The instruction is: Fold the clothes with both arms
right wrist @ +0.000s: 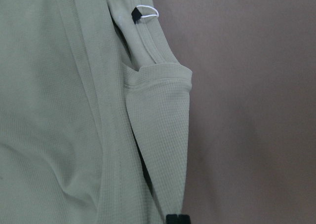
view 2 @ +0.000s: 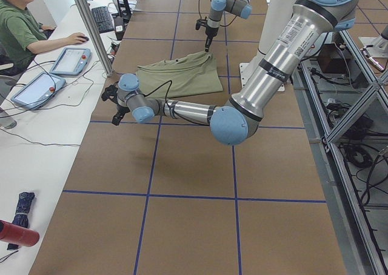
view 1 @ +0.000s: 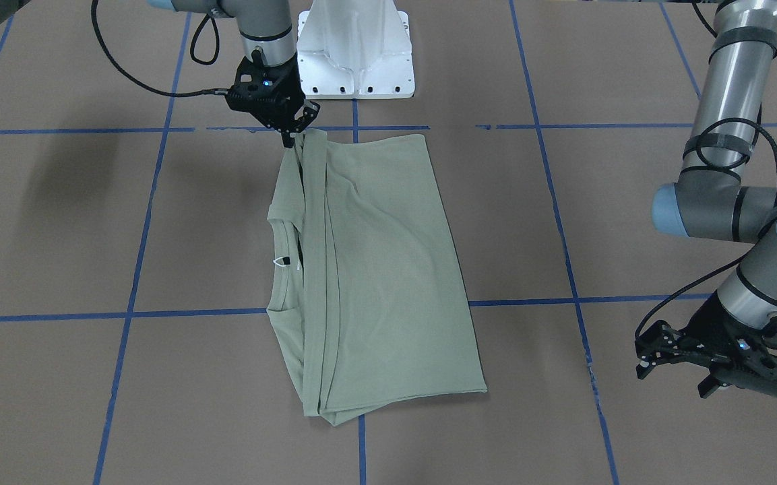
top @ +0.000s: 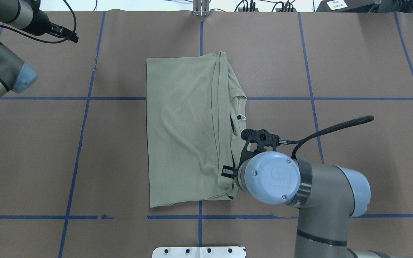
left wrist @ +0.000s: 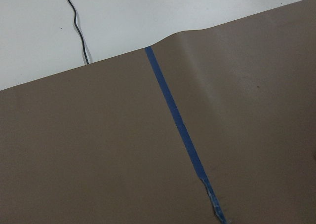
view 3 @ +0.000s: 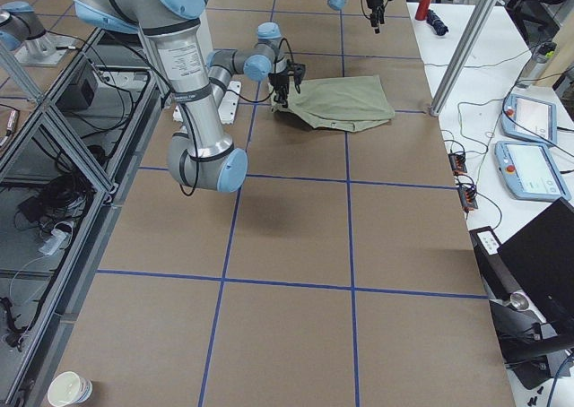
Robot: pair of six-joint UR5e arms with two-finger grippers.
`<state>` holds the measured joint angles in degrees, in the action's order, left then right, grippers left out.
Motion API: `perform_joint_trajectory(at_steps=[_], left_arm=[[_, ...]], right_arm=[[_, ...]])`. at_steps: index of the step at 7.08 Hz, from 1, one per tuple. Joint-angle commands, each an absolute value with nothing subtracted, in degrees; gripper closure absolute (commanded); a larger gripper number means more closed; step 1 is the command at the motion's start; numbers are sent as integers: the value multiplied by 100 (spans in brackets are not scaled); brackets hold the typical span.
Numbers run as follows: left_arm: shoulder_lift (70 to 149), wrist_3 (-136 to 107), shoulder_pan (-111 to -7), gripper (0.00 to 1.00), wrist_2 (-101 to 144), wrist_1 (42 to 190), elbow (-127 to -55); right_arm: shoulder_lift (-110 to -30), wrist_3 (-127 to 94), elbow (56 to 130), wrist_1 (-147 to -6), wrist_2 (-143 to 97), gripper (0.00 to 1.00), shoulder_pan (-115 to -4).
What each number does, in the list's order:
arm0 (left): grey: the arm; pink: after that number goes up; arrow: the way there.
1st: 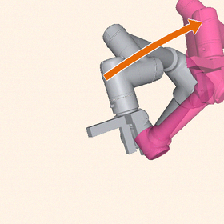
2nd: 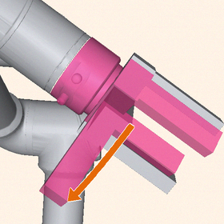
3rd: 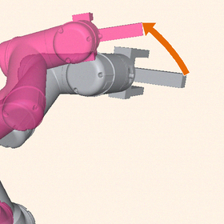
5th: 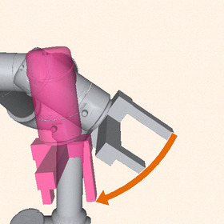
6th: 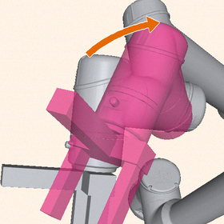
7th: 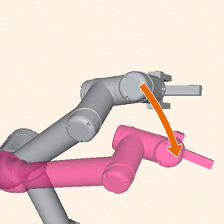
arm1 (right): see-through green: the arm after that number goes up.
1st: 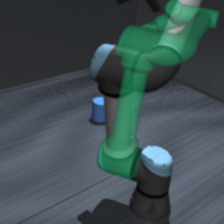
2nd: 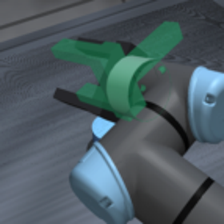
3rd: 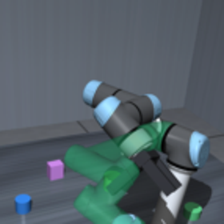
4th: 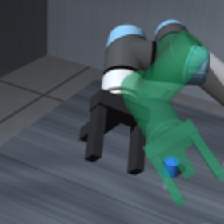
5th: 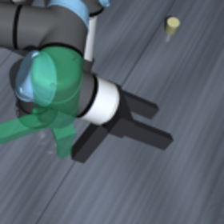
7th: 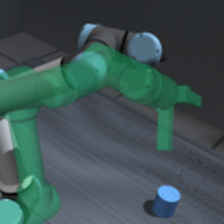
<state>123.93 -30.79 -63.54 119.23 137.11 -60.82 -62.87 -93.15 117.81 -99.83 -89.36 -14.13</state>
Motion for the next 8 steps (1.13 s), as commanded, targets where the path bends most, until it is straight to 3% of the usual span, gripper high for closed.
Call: perform_joint_trajectory(at_steps=[1, 2, 3, 4, 8], left_arm=[[12393, -3076, -6354, 0, 11927, 13711, -6082], [12393, -3076, -6354, 0, 11927, 13720, -6082], [12393, -3085, -6354, 0, 11927, 13720, -6082], [12401, -3094, -6354, 0, 11927, 13720, -6091], [12401, -3094, -6346, 0, 11944, 13720, -6100]], right_arm=[[-6328, -9684, 11865, -10063, -8447, 100, -784], [-6337, -9686, 11865, -10063, -8429, 100, -774], [-6389, -9633, 11857, -10063, -8420, 8, -782], [-6407, -9502, 11856, -10072, -8516, 0, -1026], [-5734, -6687, 11244, -10239, -10051, 0, -1819]])
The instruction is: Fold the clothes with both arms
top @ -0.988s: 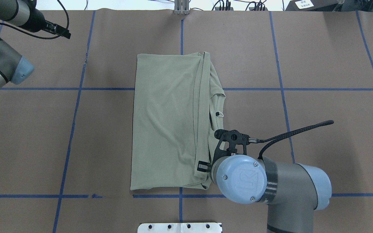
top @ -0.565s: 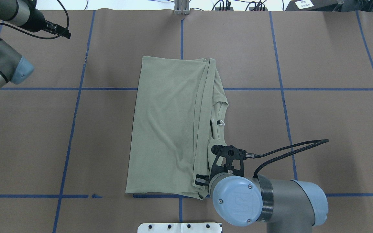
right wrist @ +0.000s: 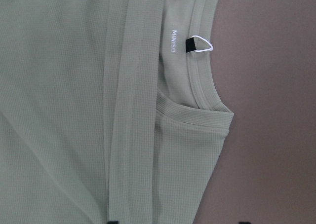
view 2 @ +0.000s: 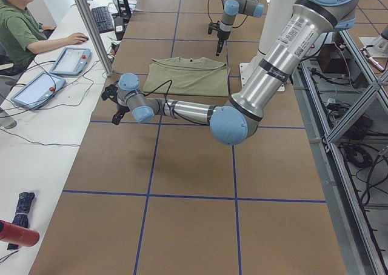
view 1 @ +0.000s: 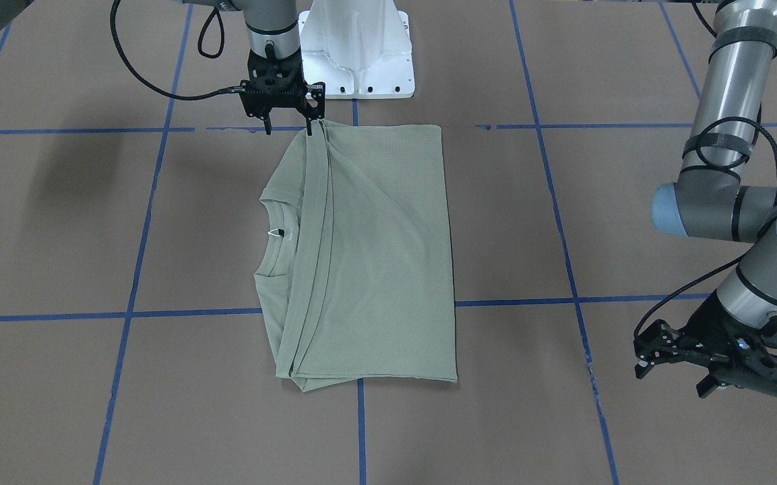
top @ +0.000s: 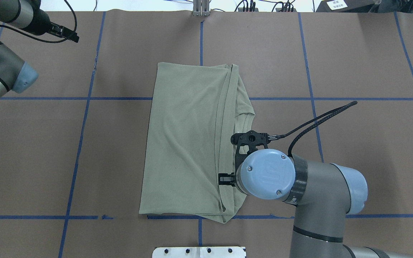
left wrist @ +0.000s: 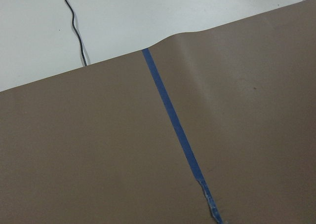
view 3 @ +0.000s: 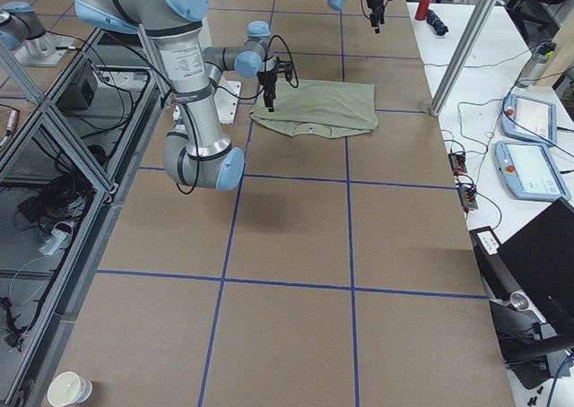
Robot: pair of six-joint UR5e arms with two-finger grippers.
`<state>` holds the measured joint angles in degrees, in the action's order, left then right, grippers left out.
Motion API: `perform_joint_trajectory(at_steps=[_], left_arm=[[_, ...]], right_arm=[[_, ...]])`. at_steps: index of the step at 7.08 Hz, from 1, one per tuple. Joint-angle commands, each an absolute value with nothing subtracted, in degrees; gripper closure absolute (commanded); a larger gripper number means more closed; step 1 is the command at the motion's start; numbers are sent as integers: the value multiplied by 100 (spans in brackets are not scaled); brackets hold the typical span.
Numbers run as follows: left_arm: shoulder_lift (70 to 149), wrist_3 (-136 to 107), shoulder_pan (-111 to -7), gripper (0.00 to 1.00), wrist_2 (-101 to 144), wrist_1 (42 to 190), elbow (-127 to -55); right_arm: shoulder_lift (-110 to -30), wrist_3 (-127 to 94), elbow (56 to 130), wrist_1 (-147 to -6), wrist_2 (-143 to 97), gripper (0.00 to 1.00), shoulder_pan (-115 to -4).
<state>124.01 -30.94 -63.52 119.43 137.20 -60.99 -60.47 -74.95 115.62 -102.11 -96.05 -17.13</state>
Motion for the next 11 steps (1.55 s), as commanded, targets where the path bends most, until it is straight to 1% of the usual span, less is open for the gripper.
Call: perform_joint_trajectory(at_steps=[1, 3, 4, 5, 6, 7, 9, 10, 11], left_arm=[[12401, -3102, -6346, 0, 11944, 13711, -6108], [12410, -3103, -6346, 0, 11944, 13720, -6108], [12410, -3137, -6346, 0, 11944, 13711, -6117], [12410, -3146, -6346, 0, 11944, 13720, -6117], [12410, -3146, -6346, 0, 11944, 13720, -6117], [12410, -3164, -6346, 0, 11944, 13720, -6117], [12410, -3173, -6346, 0, 11944, 13711, -6152], [12401, -3164, -6346, 0, 11944, 13711, -6152], [12401, -3164, -6337, 0, 11944, 13711, -6152]], right_arm=[[-5513, -6253, 10893, -10326, -10272, 0, -1802], [-5117, -5689, 10364, -10808, -10292, 0, -1706], [-5124, -5486, 10293, -10828, -10283, 0, -1635], [-5115, -5380, 10127, -10846, -10222, 13, -1556], [-5115, -5292, 10090, -10846, -10213, 33, -1521], [-5115, -5221, 10055, -10846, -10213, 37, -1503], [-5054, -5212, 10037, -10846, -10204, 40, -1468], [-5028, -5212, 10011, -10846, -10195, 45, -1450], [-4993, -5212, 9993, -10846, -10195, 55, -1450]])
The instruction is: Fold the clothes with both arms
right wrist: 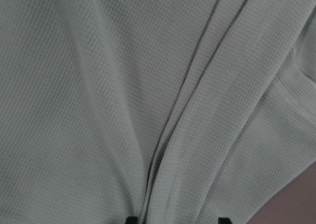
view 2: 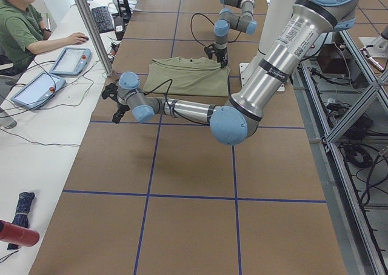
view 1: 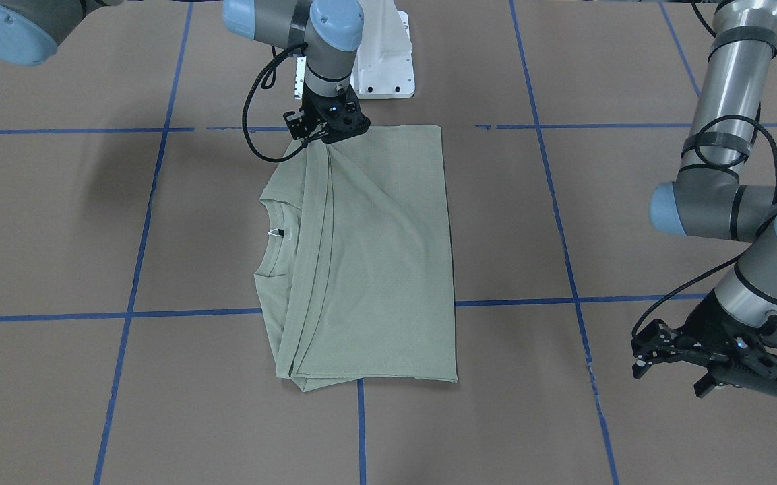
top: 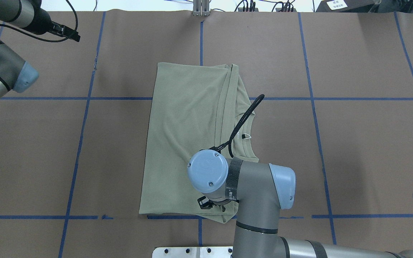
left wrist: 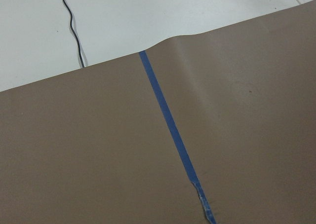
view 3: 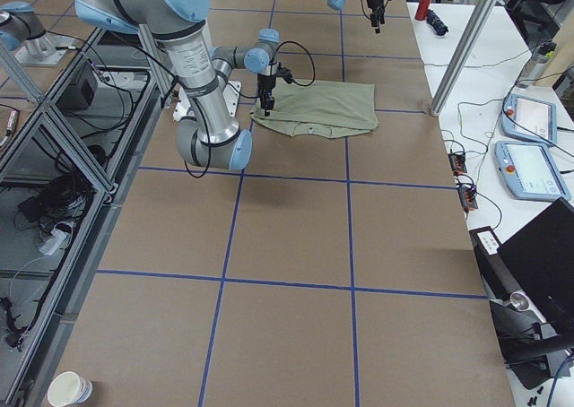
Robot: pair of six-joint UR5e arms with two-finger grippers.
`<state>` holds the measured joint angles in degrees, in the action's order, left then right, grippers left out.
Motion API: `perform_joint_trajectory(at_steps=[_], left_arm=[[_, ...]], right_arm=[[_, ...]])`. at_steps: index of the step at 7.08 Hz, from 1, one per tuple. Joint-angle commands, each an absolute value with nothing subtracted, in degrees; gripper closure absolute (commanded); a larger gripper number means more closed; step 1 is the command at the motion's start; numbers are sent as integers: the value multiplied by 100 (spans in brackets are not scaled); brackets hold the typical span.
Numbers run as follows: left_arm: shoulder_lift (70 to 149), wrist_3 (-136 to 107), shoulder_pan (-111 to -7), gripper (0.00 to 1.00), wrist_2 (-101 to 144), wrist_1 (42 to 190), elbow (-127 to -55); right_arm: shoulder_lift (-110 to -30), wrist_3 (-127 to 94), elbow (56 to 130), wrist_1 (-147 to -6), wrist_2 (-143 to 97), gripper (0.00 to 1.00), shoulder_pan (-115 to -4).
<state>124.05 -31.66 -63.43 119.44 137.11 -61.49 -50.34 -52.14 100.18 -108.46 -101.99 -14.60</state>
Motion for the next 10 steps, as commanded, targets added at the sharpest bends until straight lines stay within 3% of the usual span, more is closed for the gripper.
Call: perform_joint_trajectory(at_steps=[1, 5, 7, 10], left_arm=[[12401, -3164, -6337, 0, 11944, 13711, -6152], [12401, -3164, -6337, 0, 11944, 13711, -6152], [12401, -3173, -6337, 0, 11944, 13711, -6152], [12410, -3173, -6337, 0, 11944, 13711, -6152]], right_arm=[[-4983, -5212, 9993, -10846, -10195, 62, -1450], [-4992, -5221, 9914, -10837, -10134, 68, -1380], [-4957, -5212, 9914, -10854, -10125, 98, -1389], [-5054, -5221, 10132, -11212, -10099, 99, -1494]])
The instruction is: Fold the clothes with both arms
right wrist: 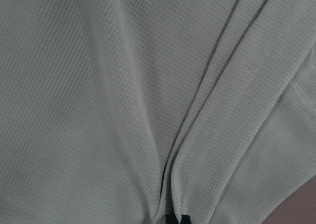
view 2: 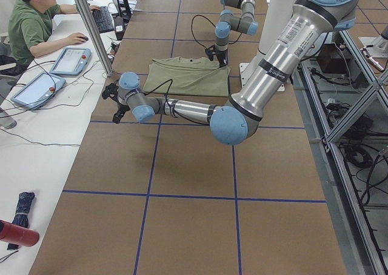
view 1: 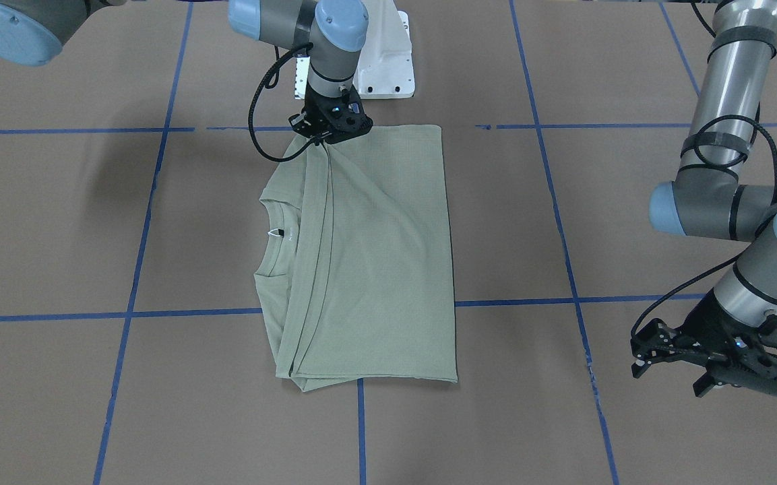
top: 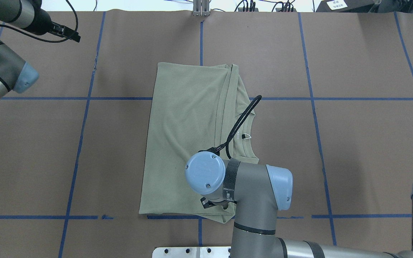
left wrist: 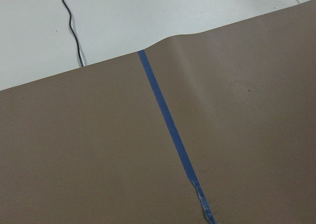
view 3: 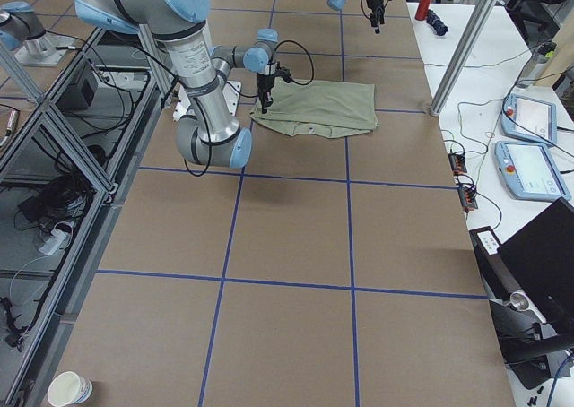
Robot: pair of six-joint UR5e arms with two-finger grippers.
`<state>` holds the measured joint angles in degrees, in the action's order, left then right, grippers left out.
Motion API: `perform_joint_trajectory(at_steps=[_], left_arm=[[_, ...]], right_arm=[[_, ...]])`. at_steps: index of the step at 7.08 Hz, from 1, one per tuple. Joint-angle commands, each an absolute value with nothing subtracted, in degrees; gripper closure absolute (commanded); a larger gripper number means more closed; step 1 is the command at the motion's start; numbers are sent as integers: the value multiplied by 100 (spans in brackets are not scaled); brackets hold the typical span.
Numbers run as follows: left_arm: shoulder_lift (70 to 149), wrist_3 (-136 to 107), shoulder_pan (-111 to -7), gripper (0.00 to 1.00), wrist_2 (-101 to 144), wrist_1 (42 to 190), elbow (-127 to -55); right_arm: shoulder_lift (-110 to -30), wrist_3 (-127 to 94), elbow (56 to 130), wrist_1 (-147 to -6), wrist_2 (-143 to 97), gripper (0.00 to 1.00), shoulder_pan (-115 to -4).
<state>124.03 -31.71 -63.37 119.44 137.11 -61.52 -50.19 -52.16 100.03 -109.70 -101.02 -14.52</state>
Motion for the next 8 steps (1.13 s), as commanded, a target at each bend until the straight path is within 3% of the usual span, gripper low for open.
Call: perform_joint_trajectory(at_steps=[1, 4, 5, 6, 8], left_arm=[[12410, -3173, -6337, 0, 11944, 13711, -6152], [12419, -3173, -6337, 0, 11944, 13711, -6152], [12419, -3173, -6337, 0, 11944, 13711, -6152], [12419, -3173, -6337, 0, 11944, 13711, -6152], [12419, -3173, -6337, 0, 11944, 13711, -6152]], right_arm=[[-5254, -5238, 10438, -11432, -10099, 98, -1494], [-5730, -5824, 10819, -11452, -9888, 72, -1319], [-5730, -5879, 10819, -11452, -9888, 20, -1301], [-5713, -5880, 10828, -11452, -9888, 0, -1292], [-5634, -5705, 10776, -11260, -9914, 0, -1580]])
